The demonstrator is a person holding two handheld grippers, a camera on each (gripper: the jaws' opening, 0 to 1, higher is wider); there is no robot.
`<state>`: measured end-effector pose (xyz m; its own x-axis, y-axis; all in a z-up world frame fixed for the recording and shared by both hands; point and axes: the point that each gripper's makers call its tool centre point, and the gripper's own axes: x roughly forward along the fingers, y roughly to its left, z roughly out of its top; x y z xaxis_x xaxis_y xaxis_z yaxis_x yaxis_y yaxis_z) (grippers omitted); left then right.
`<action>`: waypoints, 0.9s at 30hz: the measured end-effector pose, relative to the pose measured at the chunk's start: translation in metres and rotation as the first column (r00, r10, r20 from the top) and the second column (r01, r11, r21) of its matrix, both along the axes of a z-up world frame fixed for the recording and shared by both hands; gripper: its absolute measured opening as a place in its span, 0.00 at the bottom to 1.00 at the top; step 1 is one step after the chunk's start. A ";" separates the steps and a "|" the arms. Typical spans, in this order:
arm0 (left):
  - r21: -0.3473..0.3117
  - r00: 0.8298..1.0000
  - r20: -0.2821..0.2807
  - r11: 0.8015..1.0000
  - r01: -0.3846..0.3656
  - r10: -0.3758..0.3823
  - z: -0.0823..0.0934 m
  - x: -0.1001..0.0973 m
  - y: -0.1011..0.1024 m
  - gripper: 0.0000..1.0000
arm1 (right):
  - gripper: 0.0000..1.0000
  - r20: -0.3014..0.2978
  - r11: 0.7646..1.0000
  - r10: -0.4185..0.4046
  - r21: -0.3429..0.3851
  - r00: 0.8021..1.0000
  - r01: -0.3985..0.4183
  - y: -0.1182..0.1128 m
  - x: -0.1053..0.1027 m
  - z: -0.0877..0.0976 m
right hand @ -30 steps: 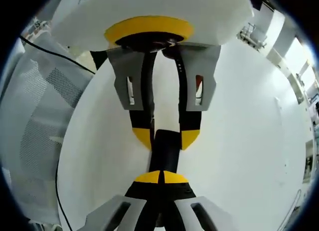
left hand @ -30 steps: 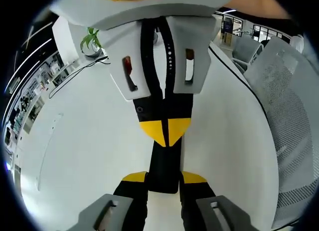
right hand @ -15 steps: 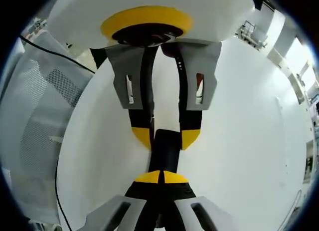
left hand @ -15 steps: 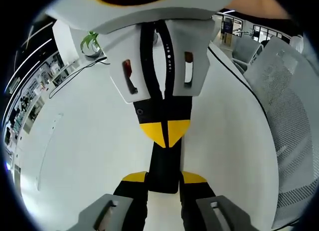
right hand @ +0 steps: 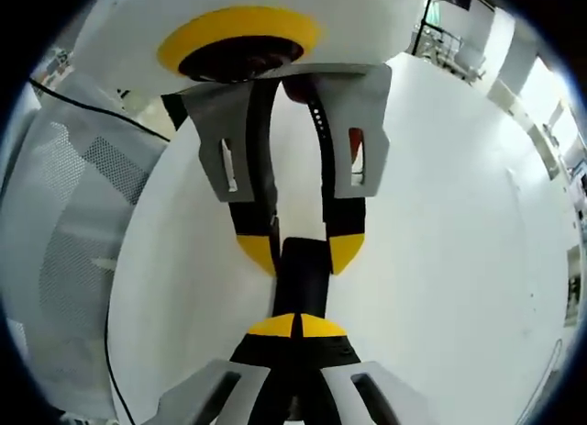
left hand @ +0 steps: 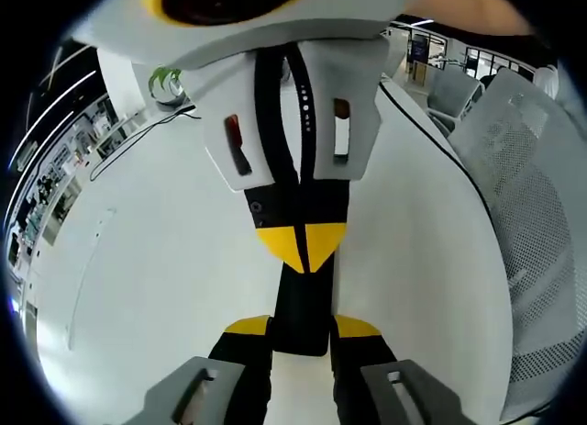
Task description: Press the specified remote control buttons in sequence, fully releasing each button before pressing the next.
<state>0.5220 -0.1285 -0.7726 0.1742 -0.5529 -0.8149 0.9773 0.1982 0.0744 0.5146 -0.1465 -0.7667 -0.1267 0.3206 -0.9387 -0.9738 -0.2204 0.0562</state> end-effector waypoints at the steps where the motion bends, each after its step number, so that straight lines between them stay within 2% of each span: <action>1: 0.001 1.000 0.001 1.000 0.000 0.000 0.000 0.000 0.000 0.23 | 0.00 0.004 1.000 0.005 -0.005 1.000 -0.005 0.000 0.000 0.000; 11: 0.003 1.000 0.005 1.000 -0.004 0.004 0.000 0.000 0.000 0.23 | 0.00 0.011 1.000 0.011 0.001 1.000 -0.011 -0.001 -0.001 0.002; 13: 0.005 1.000 0.006 1.000 -0.004 0.004 0.000 0.000 0.000 0.23 | 0.00 0.029 1.000 0.025 0.002 0.999 -0.025 -0.003 0.001 0.002; 23: 0.007 1.000 0.005 1.000 -0.005 0.004 0.000 0.000 0.000 0.23 | 0.00 0.075 0.997 0.015 0.070 0.997 -0.021 -0.004 0.007 0.027; 25: 0.008 1.000 0.006 1.000 -0.005 0.005 0.000 0.000 0.000 0.23 | 0.05 0.084 0.996 -0.003 0.086 0.996 -0.004 -0.003 0.010 0.031; 27: 0.009 1.000 0.005 1.000 -0.006 0.006 0.000 -0.001 0.000 0.23 | 0.14 0.088 0.994 -0.027 0.112 0.996 0.017 -0.003 0.011 0.035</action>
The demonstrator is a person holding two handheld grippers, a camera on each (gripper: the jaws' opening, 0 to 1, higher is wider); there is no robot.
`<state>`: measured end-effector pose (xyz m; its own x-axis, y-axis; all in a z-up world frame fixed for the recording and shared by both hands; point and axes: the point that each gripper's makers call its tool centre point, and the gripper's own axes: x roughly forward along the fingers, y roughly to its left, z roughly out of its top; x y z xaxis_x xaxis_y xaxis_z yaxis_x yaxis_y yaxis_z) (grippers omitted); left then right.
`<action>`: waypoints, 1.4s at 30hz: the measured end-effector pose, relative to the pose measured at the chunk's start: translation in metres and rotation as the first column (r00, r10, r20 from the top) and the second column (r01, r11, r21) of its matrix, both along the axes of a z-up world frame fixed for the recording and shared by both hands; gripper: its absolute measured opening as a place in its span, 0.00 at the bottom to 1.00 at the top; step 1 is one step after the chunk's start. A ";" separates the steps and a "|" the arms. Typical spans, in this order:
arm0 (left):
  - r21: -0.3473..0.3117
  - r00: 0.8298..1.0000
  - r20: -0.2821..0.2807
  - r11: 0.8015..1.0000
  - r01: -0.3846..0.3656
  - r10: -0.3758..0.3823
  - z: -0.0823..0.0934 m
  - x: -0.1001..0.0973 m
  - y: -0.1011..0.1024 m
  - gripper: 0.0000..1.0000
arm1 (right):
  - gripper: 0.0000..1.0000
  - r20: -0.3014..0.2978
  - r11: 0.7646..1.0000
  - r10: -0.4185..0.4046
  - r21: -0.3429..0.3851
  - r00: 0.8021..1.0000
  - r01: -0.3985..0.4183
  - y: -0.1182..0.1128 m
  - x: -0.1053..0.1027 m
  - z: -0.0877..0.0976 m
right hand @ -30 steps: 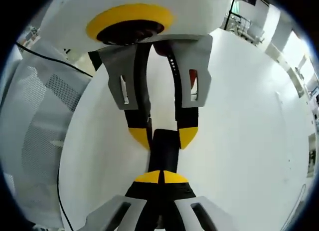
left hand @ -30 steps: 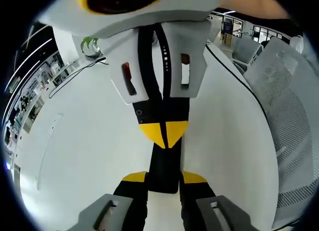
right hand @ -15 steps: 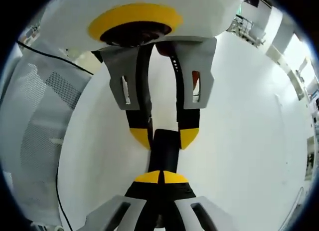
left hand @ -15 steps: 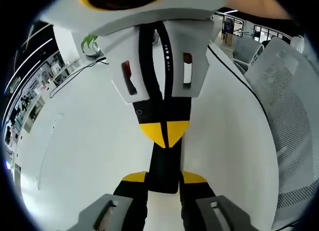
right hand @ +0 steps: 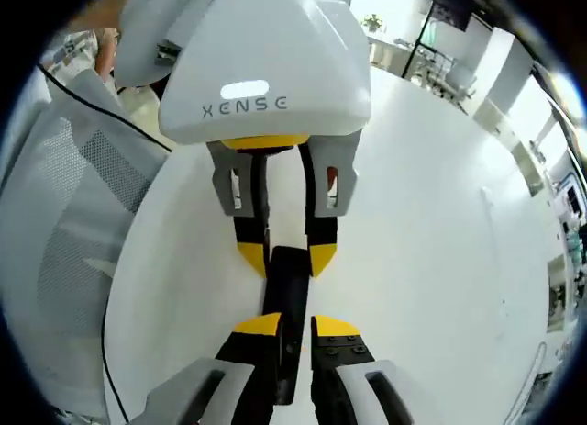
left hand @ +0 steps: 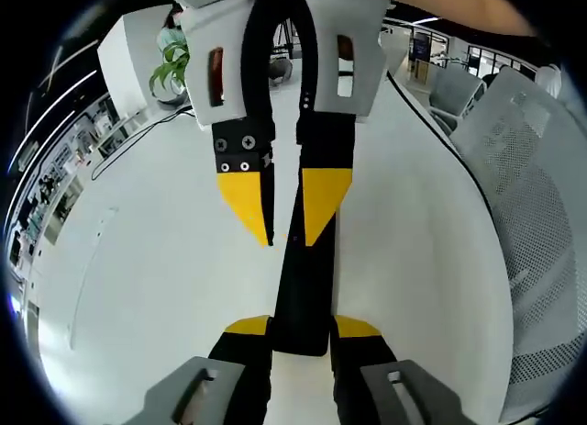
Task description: Press the specified remote control buttons in sequence, fully releasing each button before pressing the next.
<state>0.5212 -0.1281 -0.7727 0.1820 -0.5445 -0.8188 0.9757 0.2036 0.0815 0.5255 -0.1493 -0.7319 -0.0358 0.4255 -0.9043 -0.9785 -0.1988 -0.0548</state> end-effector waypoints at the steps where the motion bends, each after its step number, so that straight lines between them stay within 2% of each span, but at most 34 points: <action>1: 0.000 1.000 0.000 1.000 0.000 0.000 0.000 0.000 0.000 0.23 | 0.17 0.008 1.000 0.004 0.009 1.000 -0.004 -0.001 0.000 0.001; 7: 0.000 1.000 0.001 1.000 -0.001 0.001 0.000 -0.001 -0.001 0.23 | 0.30 0.034 0.999 -0.009 0.046 0.999 0.008 -0.007 -0.001 0.003; 13: -0.003 1.000 0.001 1.000 -0.001 0.001 0.000 -0.001 -0.001 0.23 | 0.50 0.050 0.991 -0.068 0.123 0.996 0.061 -0.014 0.001 0.009; 15: -0.003 1.000 0.001 1.000 -0.001 0.001 0.000 0.000 -0.001 0.23 | 0.49 0.063 0.990 -0.069 0.127 0.996 0.061 -0.019 0.005 0.010; 21: -0.001 1.000 0.000 1.000 -0.001 0.001 -0.001 -0.001 -0.002 0.23 | 0.51 0.054 0.986 -0.104 0.138 0.993 0.095 -0.041 0.007 0.006; 26: -0.004 1.000 0.000 1.000 0.000 0.000 0.000 -0.001 -0.002 0.23 | 0.51 0.046 0.989 -0.108 0.105 0.993 0.103 -0.057 0.004 -0.007; 35: -0.005 1.000 -0.001 1.000 -0.003 0.003 0.000 -0.001 -0.003 0.23 | 0.48 0.025 0.993 -0.103 0.061 0.994 0.101 -0.068 -0.001 -0.025; 42: -0.009 1.000 -0.001 1.000 -0.004 0.004 0.000 -0.001 -0.003 0.23 | 0.41 0.012 0.992 -0.109 0.065 0.994 0.108 -0.072 -0.001 -0.031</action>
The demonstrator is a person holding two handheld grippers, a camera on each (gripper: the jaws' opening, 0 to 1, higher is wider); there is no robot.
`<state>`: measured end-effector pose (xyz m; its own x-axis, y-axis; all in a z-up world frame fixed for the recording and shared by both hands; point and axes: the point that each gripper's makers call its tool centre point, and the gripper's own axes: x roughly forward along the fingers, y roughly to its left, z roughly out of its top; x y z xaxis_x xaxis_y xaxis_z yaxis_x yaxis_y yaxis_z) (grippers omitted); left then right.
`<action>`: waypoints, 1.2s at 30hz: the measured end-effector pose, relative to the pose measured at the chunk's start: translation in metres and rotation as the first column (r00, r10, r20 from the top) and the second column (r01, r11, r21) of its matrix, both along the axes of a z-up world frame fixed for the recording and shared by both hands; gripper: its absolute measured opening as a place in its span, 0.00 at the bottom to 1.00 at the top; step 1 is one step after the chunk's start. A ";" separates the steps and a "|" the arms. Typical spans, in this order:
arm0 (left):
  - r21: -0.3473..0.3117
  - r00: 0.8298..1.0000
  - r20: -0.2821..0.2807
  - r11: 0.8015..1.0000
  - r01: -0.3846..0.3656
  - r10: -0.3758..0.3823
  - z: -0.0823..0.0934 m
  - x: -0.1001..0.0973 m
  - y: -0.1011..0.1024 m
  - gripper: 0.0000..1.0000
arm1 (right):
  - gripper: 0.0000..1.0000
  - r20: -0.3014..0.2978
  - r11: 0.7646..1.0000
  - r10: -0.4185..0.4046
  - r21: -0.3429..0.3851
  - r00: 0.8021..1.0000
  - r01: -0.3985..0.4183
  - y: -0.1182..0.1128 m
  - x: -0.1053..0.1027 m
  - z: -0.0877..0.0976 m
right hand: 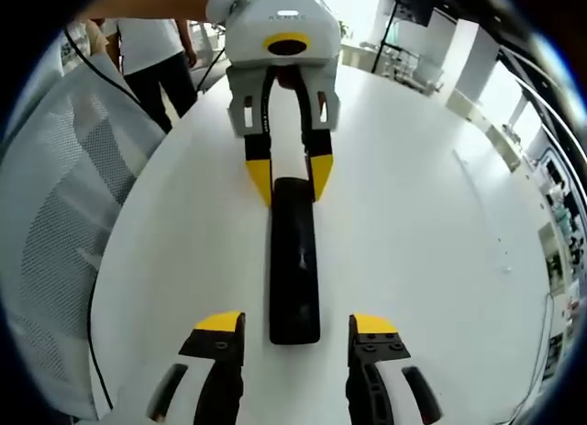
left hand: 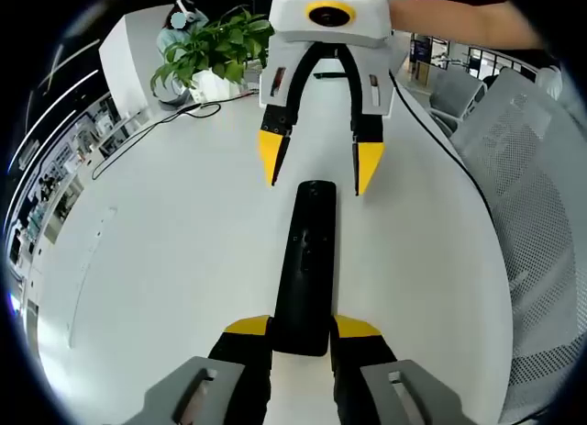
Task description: Press the specified remote control buttons in sequence, fully releasing each button before pressing the next.
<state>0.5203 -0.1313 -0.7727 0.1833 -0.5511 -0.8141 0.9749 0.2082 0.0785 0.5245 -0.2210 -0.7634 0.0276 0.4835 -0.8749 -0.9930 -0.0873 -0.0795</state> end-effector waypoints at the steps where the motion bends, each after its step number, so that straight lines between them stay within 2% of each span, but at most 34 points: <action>1: -0.001 1.000 0.000 1.000 0.001 -0.001 0.000 0.000 0.000 0.23 | 0.41 -0.002 1.000 -0.002 0.000 1.000 0.002 0.000 0.000 -0.001; 10: -0.003 1.000 0.000 1.000 0.001 -0.001 0.000 0.000 0.000 0.23 | 0.35 -0.024 1.000 -0.008 -0.011 1.000 0.008 -0.002 -0.001 -0.005; 28: -0.002 1.000 0.001 1.000 0.001 -0.001 0.001 0.000 0.000 0.23 | 0.21 -0.031 0.998 0.007 -0.060 0.999 -0.009 -0.003 -0.002 -0.014; 36: 0.001 1.000 0.000 1.000 0.001 -0.001 0.001 0.000 0.001 0.23 | 0.20 -0.045 0.997 -0.005 -0.076 0.999 0.002 -0.004 -0.002 -0.013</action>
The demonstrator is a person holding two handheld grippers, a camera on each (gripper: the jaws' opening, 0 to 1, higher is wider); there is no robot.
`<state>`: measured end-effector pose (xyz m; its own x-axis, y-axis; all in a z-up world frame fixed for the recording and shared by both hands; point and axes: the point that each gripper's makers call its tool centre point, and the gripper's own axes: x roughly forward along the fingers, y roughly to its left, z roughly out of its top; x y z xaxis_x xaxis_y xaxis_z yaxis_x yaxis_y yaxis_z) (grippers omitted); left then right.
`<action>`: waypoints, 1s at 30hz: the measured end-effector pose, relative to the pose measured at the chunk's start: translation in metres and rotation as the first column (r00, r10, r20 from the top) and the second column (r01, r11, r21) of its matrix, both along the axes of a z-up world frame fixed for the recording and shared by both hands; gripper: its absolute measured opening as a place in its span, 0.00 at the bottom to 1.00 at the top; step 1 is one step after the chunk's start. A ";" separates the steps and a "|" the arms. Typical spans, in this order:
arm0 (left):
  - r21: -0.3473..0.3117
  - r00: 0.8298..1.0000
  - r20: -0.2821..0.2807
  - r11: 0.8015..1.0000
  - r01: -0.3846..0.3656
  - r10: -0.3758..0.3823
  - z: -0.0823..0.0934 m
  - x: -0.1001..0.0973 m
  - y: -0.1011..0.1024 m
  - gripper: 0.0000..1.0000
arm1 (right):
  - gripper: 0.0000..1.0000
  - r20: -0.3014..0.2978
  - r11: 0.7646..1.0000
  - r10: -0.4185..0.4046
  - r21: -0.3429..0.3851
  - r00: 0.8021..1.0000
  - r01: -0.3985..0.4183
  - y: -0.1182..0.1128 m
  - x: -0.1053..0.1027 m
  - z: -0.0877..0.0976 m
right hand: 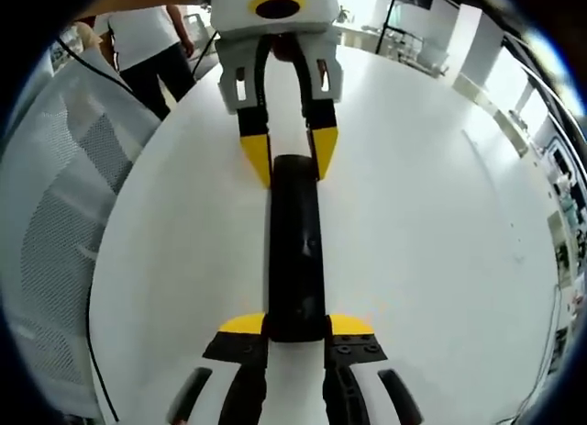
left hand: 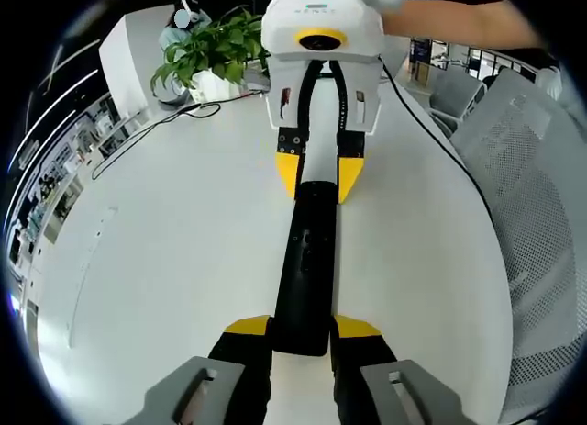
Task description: Press the specified remote control buttons in sequence, fully releasing each button before pressing the next.
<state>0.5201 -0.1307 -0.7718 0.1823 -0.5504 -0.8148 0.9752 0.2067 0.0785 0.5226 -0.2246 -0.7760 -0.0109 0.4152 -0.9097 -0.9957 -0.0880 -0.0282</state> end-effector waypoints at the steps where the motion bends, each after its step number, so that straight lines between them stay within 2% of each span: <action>1: 0.002 1.000 -0.001 1.000 0.000 0.000 0.000 0.000 0.000 0.23 | 0.20 -0.001 1.000 0.000 0.001 1.000 0.000 0.000 0.000 0.000; 16: 0.024 1.000 0.017 0.999 0.022 -0.023 0.002 0.005 0.001 0.23 | 0.19 0.013 1.000 -0.006 0.010 1.000 0.006 -0.001 0.006 0.005; 22: 0.029 0.999 0.037 0.999 0.016 -0.017 0.012 0.020 0.004 0.23 | 0.19 0.045 1.000 -0.015 0.023 0.999 0.014 0.002 0.020 0.014; 30: 0.036 0.996 0.088 0.999 0.008 -0.011 0.025 0.054 0.009 0.23 | 0.19 0.115 0.999 -0.033 0.033 0.993 0.029 0.008 0.053 0.030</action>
<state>0.5739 -0.1216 -0.7471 0.2492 -0.5231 -0.8150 0.9661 0.1930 0.1716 0.5754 -0.2164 -0.7460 0.1070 0.4416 -0.8908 -0.9878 -0.0545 -0.1456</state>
